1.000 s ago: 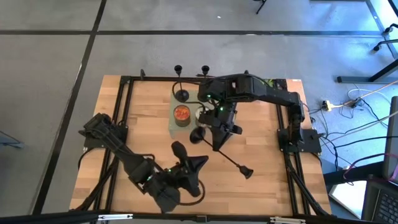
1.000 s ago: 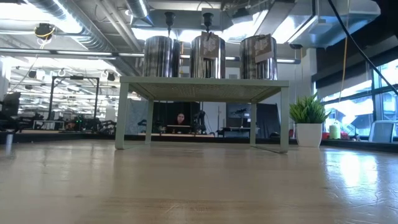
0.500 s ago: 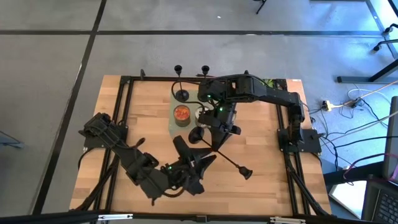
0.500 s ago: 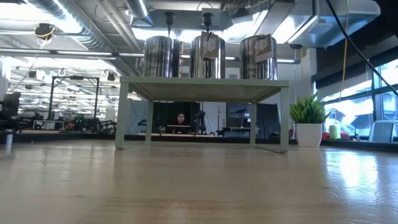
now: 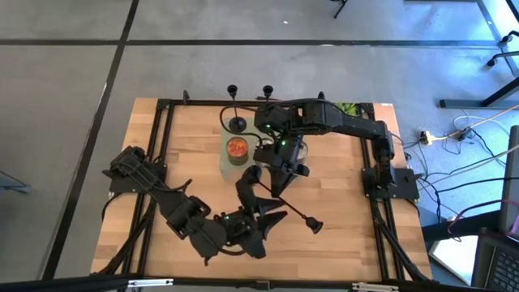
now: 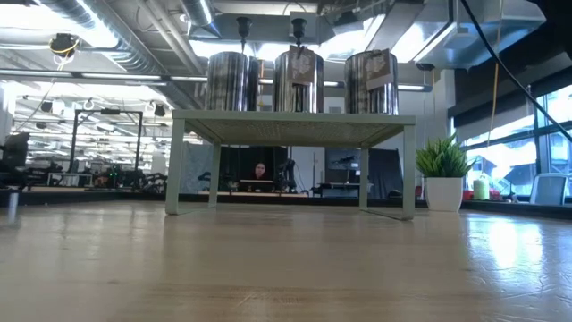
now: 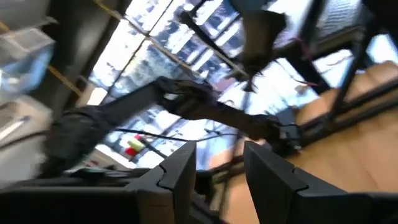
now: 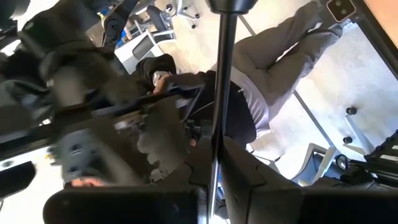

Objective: Pick & Place candle stick holders
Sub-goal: Put the candle holder on the shelf aligned with the other candle holder

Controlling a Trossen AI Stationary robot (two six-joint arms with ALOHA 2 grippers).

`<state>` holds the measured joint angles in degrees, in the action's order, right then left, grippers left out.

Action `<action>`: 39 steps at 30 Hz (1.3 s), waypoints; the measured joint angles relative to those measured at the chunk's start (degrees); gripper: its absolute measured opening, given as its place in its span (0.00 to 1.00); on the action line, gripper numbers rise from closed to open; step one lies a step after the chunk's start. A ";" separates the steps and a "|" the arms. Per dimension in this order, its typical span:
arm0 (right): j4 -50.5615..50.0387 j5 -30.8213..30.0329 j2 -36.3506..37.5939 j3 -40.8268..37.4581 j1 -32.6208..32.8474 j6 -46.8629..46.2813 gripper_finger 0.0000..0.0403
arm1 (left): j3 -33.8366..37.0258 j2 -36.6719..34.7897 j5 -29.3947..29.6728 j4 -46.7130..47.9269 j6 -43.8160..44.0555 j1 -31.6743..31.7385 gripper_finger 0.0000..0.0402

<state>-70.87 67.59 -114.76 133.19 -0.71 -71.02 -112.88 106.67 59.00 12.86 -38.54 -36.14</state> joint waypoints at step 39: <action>2.33 -2.78 -0.13 -0.11 -0.24 2.01 0.06 | 0.00 -0.02 -3.65 8.48 15.80 2.65 0.03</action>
<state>-68.54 64.81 -114.89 133.08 -0.95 -69.01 -112.88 106.65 55.34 21.34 -22.75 -33.49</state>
